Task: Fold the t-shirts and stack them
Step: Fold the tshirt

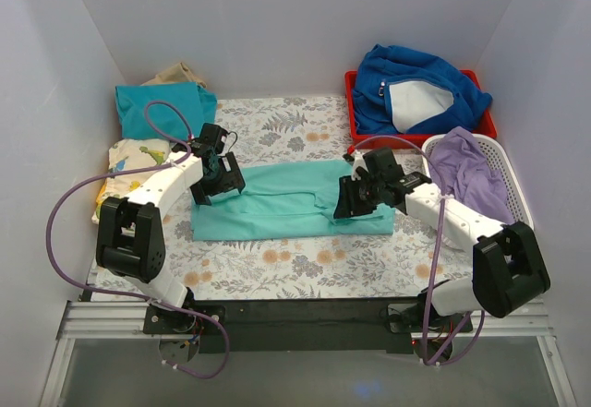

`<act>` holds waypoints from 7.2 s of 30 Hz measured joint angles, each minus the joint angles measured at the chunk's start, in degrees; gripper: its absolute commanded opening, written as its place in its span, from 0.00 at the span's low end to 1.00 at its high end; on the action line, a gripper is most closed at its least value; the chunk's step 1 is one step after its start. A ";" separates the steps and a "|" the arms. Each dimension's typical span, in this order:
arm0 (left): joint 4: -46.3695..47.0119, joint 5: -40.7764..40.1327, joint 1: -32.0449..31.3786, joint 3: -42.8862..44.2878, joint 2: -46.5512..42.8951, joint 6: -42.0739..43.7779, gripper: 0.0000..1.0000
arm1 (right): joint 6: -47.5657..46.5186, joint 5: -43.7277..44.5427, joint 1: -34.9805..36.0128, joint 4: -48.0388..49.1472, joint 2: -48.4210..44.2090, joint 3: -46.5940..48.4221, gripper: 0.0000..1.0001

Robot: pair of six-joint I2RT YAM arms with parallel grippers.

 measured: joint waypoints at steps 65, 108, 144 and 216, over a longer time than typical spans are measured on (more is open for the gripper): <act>0.94 -1.44 0.00 -3.08 2.95 3.23 0.87 | -6.21 15.02 2.95 -5.11 28.04 29.81 0.27; 17.68 9.55 0.00 0.76 12.46 5.92 0.94 | -1.84 20.11 -3.13 0.00 24.72 14.32 0.41; 8.07 22.53 -25.24 -10.14 -2.69 -10.01 0.95 | -9.55 -11.80 -3.41 -5.35 70.73 81.74 0.54; 26.77 19.58 -9.40 40.39 42.14 5.73 0.98 | -7.39 -1.25 -0.61 6.03 5.16 3.76 0.57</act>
